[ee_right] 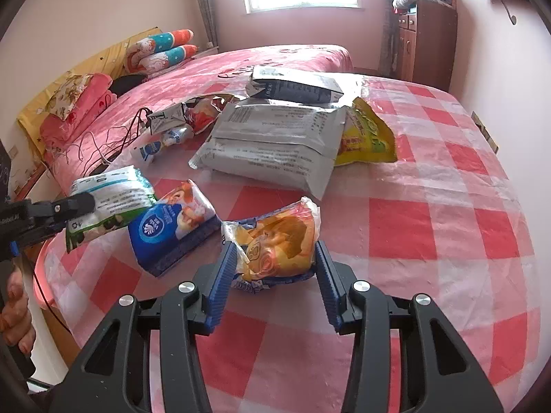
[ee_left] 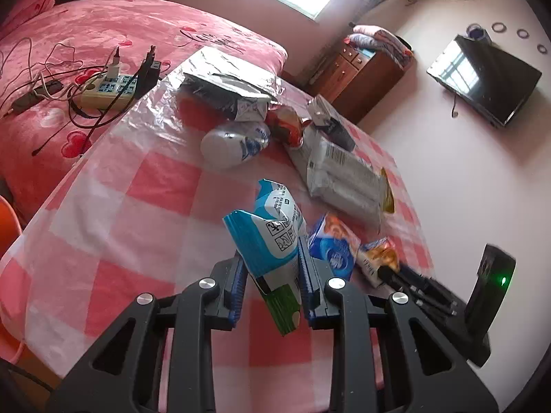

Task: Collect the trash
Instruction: 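Lift the carton with the left tool while the right tool lifts the bread packet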

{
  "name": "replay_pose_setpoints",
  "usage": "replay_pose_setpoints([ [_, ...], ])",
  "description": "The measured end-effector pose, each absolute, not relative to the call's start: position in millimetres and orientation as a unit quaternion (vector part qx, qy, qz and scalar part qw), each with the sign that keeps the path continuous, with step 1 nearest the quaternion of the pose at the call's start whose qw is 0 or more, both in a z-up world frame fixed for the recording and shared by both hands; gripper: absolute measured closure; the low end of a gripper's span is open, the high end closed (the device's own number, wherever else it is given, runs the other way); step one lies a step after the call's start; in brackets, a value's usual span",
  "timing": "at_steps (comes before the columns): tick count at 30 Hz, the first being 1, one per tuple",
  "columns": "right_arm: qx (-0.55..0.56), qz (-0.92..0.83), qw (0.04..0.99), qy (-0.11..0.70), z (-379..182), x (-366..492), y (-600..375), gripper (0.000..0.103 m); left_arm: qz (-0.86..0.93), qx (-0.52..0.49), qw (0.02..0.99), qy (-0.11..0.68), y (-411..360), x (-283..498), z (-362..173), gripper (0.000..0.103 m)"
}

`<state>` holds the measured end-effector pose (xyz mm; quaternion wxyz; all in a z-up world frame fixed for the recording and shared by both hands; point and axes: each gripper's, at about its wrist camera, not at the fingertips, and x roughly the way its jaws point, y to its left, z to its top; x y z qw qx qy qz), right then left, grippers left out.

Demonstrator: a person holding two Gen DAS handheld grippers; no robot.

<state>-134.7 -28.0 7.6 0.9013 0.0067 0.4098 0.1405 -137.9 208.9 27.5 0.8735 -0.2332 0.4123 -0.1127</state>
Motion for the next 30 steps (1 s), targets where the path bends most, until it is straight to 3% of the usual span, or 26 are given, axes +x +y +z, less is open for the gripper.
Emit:
replay_pose_setpoints([
  [4,0.014,0.143,0.894,0.424,5.5,-136.2,-33.3,0.044,-0.131,-0.198,0.871,0.431,203.5,-143.7,19.1,0.07],
  [5,0.017,0.145,0.893,0.426,4.5,-137.0,-34.8,0.039,-0.133,-0.182,0.872,0.434,200.9,-145.1,19.4,0.064],
  [7,0.022,0.145,0.891,0.43,2.4,-137.4,-38.6,0.032,-0.132,-0.132,0.878,0.44,193.5,-148.6,21.1,0.04],
  [9,0.022,0.143,0.89,0.431,1.2,-137.6,-40.6,0.021,-0.13,-0.078,0.887,0.436,186.4,-152.4,24.4,0.034],
  [10,0.023,0.144,0.89,0.432,0.8,-138.3,-40.4,0.018,-0.128,-0.054,0.891,0.433,183.4,-153.4,25.6,0.026],
  [12,0.017,0.144,0.89,0.432,0.5,-138.7,-38.3,0.016,-0.12,-0.008,0.899,0.422,178.5,-155.2,28.2,0.021],
  [14,-0.005,0.134,0.892,0.431,-1.0,-137.6,-32.4,0.012,-0.113,0.03,0.905,0.41,175.4,-155.7,30.0,0.02],
  [24,-0.057,0.105,0.89,0.441,-9.7,-128.9,-20.9,0.015,-0.116,0.159,0.894,0.403,142.1,-132.3,13.2,0.02],
  [27,-0.062,0.109,0.893,0.432,-8.0,-131.8,-19.9,0.029,-0.113,0.148,0.894,0.407,142.9,-128.8,10.0,0.03],
  [28,-0.063,0.109,0.894,0.431,-7.7,-132.5,-20.3,0.03,-0.106,0.143,0.896,0.407,144.6,-127.9,9.6,0.038],
  [30,-0.065,0.11,0.894,0.429,-6.8,-133.1,-19.2,0.035,-0.104,0.123,0.897,0.411,149.2,-126.7,9.1,0.044],
])
